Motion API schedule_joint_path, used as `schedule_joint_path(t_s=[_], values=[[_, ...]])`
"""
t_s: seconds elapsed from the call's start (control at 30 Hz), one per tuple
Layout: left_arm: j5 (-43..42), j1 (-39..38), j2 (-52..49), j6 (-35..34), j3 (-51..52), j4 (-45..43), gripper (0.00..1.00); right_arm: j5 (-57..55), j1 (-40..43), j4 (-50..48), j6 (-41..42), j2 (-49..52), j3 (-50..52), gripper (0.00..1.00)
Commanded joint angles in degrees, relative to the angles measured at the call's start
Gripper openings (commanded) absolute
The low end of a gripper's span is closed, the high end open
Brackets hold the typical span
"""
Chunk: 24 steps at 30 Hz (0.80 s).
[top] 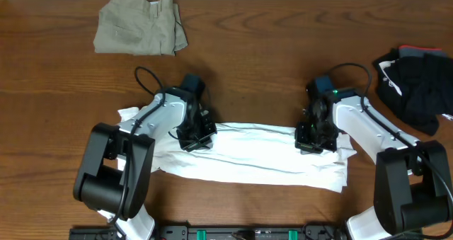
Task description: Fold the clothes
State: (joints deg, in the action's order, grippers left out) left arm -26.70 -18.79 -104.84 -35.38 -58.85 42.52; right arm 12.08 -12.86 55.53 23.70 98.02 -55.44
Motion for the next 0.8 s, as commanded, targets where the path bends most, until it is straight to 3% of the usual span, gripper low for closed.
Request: schedule_joint_path(t_s=[0.0, 0.53, 0.77], values=[[0.4, 2.1, -0.4, -0.5, 0.3, 0.0, 0.07, -1.6, 2.0, -1.7, 1.1, -0.3, 2.0, 0.02], [0.7, 11.3, -0.4, 3.9, 0.7, 0.9, 0.08, -2.1, 11.9, -6.9, 1.1, -0.2, 7.9, 0.02], [7.1, 17.8, -0.4, 5.0, 0.7, 4.4, 0.14, -4.4, 15.1, -8.6, 1.1, -0.3, 7.9, 0.08]])
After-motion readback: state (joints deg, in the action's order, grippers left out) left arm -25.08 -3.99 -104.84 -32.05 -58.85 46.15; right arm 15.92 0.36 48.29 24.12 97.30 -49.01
